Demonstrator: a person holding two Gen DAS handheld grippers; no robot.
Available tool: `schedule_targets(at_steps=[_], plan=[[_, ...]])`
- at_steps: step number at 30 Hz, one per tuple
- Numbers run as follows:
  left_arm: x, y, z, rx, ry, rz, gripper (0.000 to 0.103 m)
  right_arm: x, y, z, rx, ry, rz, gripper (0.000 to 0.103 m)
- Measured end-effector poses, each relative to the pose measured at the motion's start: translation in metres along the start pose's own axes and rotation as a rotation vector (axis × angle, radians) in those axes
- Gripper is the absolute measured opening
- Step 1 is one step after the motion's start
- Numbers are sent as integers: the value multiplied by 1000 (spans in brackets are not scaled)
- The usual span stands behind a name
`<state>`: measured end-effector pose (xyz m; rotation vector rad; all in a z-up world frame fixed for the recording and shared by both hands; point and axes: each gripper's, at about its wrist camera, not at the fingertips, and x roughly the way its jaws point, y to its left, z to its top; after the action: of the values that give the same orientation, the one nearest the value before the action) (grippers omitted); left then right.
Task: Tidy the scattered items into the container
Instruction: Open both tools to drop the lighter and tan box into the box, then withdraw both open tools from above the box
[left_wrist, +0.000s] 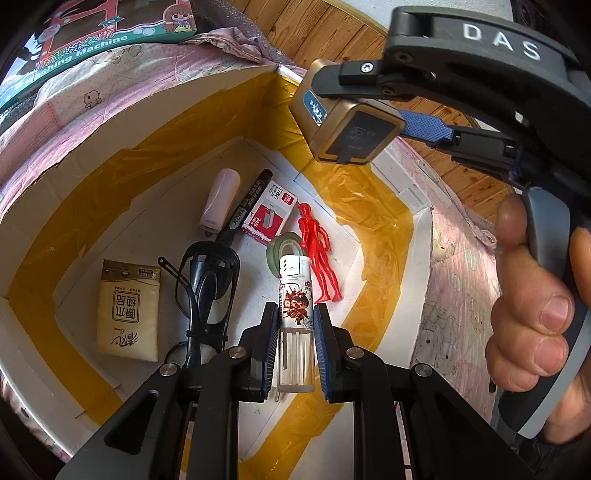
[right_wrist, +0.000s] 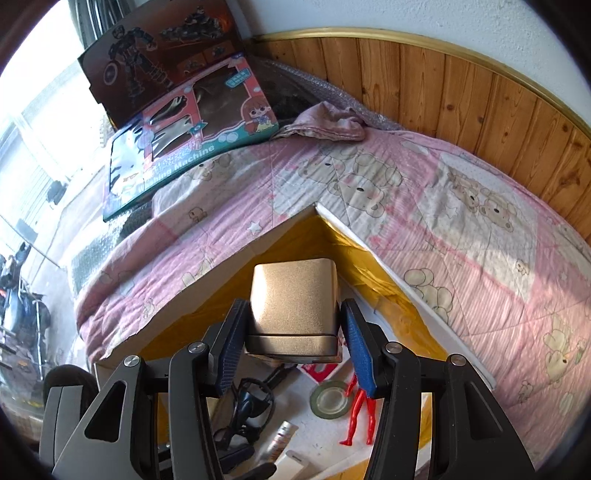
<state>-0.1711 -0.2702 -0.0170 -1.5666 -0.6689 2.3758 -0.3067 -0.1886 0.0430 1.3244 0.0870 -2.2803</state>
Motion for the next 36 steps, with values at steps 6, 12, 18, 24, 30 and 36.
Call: schedule_targets(at_steps=[6,12,18,24,30,36], plan=[[-4,7,4,-2,-7,-4,36,16,-6,9,6,0,9,55],[-26,15,-2,50,-44,40,36,-2,-15,-6,60,-4,40,55],[-45,15,-14,77,-67,75,36,-34,-9,-42,55,6,20,55],[-76,3,-25,125,-132,128,37,-77,13,-87,-10,-18,-33,55],[-111,-10,-42,192,-209,190,43,-108,38,-128,-88,-32,-104,55],[-141,-18,-61,226,-263,237,46,-120,57,-163,-161,-11,-206,55]])
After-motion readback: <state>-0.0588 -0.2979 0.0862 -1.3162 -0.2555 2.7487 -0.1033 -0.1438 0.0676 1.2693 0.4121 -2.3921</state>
